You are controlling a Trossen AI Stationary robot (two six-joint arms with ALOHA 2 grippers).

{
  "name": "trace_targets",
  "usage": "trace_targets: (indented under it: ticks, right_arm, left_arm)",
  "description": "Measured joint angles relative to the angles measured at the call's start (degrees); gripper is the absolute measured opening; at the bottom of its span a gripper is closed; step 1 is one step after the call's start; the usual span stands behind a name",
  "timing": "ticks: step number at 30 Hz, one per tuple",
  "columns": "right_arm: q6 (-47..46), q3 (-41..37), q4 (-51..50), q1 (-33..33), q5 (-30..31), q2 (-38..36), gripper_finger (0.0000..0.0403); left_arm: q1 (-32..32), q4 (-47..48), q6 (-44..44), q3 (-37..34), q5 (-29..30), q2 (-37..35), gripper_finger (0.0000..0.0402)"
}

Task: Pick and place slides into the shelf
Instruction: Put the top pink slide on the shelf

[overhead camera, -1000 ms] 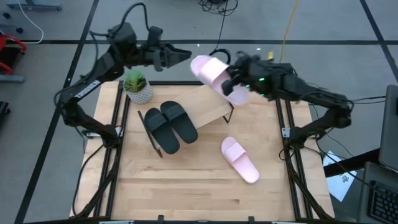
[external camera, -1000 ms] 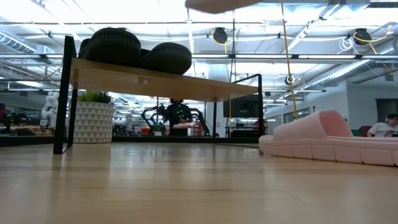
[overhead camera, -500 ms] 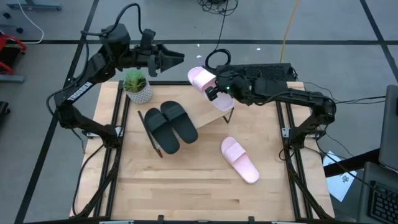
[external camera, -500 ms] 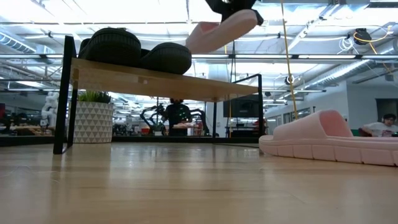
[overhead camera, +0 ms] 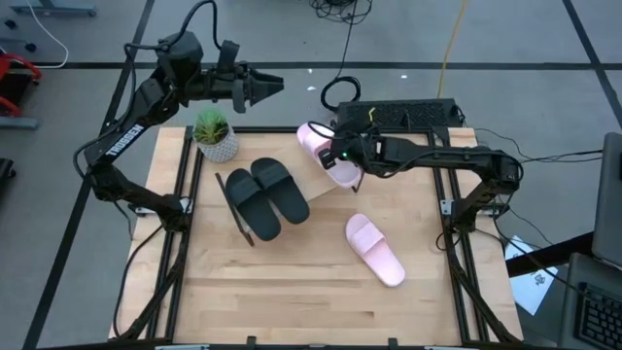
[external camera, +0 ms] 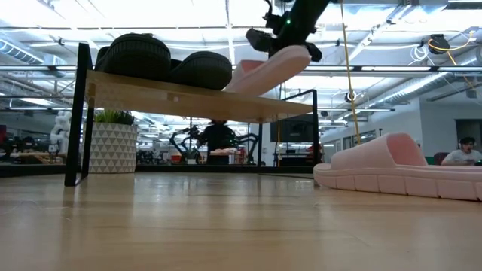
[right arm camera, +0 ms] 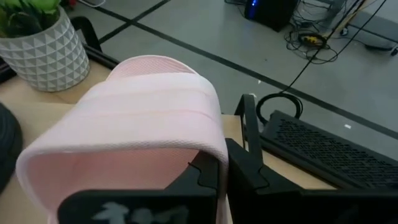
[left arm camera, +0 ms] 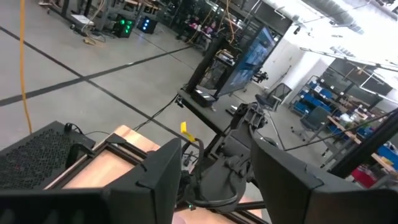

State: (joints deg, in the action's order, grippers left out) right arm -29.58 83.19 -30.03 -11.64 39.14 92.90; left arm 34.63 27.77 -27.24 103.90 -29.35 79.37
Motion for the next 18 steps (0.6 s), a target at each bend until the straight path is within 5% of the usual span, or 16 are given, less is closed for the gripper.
trace_targets:
  ticks: [18]
  right_arm:
    - [0.97,-7.3,5.21,-0.39,3.64,-0.07,0.0]
  left_arm:
    - [0.22,-0.07,0.16,0.0,-0.03,0.0,0.0191]
